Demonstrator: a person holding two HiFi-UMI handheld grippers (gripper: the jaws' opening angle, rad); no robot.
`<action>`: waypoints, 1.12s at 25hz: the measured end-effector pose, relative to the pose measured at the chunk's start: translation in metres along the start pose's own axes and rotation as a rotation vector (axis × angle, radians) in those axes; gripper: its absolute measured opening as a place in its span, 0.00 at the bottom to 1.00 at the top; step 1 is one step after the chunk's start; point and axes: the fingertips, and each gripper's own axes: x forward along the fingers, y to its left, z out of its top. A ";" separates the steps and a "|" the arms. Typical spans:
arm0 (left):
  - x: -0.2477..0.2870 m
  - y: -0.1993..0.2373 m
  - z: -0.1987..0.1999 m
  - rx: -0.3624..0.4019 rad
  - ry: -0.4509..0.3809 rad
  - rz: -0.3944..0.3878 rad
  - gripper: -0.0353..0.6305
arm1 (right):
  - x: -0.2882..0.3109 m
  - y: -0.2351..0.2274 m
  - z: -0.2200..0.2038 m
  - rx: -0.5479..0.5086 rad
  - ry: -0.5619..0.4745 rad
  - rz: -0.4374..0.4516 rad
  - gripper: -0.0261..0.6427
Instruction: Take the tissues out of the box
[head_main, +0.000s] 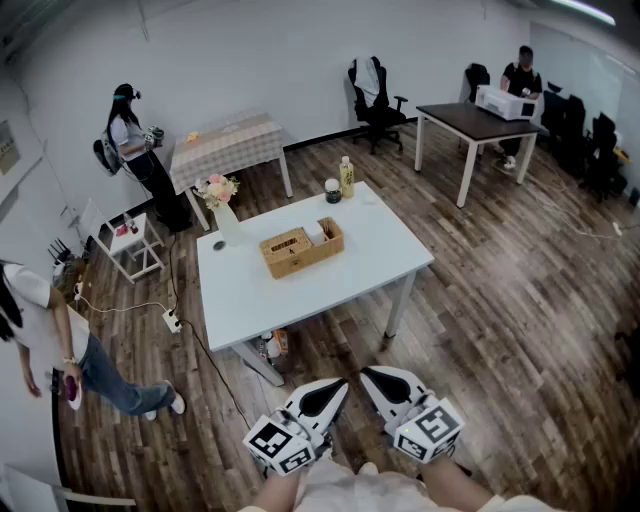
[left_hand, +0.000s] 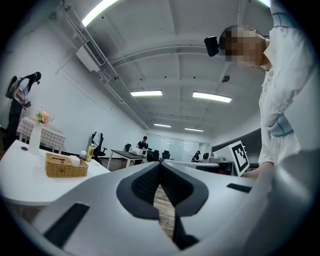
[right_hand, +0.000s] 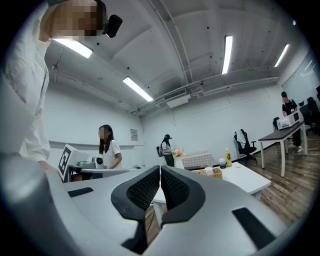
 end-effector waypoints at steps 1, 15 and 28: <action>0.000 0.000 0.000 0.000 0.001 0.001 0.06 | 0.000 0.000 0.000 0.000 -0.001 0.000 0.10; 0.001 -0.004 -0.001 0.003 0.002 0.004 0.06 | -0.001 -0.001 0.000 -0.005 -0.005 0.010 0.09; 0.003 0.002 0.000 0.010 0.005 0.018 0.06 | 0.004 -0.008 0.003 0.040 -0.030 0.016 0.10</action>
